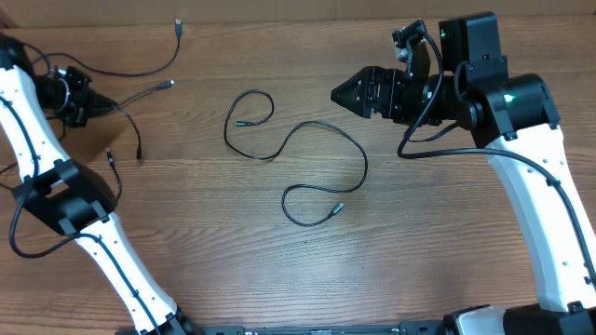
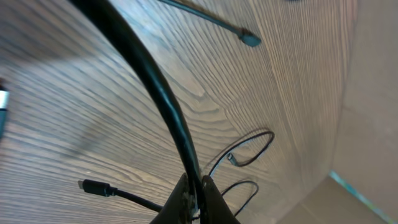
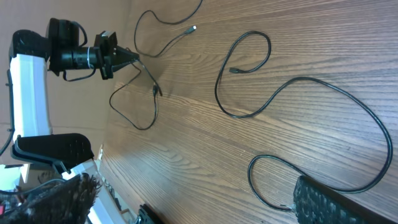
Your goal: Untangle cables
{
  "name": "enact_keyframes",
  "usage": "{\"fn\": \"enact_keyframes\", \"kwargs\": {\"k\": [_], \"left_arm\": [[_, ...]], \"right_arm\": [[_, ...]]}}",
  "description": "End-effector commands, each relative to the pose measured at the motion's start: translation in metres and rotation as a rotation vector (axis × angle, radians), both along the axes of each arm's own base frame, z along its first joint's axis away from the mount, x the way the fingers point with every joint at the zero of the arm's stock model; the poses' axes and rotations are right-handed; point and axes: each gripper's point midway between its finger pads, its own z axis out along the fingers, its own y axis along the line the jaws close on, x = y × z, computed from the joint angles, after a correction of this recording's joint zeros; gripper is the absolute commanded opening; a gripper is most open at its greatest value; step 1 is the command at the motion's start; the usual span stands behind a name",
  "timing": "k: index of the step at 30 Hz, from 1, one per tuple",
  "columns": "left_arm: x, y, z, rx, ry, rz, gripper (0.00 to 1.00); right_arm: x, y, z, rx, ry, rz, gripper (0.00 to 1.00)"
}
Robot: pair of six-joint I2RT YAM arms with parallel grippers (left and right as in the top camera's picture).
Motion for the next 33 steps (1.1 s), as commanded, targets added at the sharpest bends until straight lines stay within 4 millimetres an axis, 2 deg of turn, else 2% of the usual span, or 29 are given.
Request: {"fn": "enact_keyframes", "kwargs": {"k": [1,11,20,28,29,32,33], "left_arm": [[-0.001,-0.004,0.012,0.100,0.032,0.015,0.04],[-0.025,0.021,-0.021,0.287,0.214,0.021,0.04],[-0.042,0.013,-0.048,0.240,0.319,-0.005,0.04],[-0.044,0.014,-0.049,0.255,0.317,-0.038,0.04],[-0.044,0.015,-0.050,0.257,0.312,-0.051,0.07],[-0.045,0.015,-0.050,0.263,0.296,-0.088,0.28],[-0.045,0.015,-0.050,0.265,0.292,-0.099,0.38]], "right_arm": [[0.000,-0.001,0.002,-0.008,-0.010,-0.001,1.00],[-0.001,-0.001,0.001,-0.010,0.000,0.000,1.00],[-0.002,-0.001,0.000,-0.011,0.003,-0.001,1.00],[-0.004,-0.002,-0.002,-0.014,0.015,-0.001,1.00],[-0.004,-0.002,-0.002,-0.015,0.017,-0.001,1.00],[-0.004,-0.002,-0.002,-0.014,0.016,-0.001,1.00],[-0.004,-0.002,-0.002,-0.014,0.015,-0.001,1.00]]}}
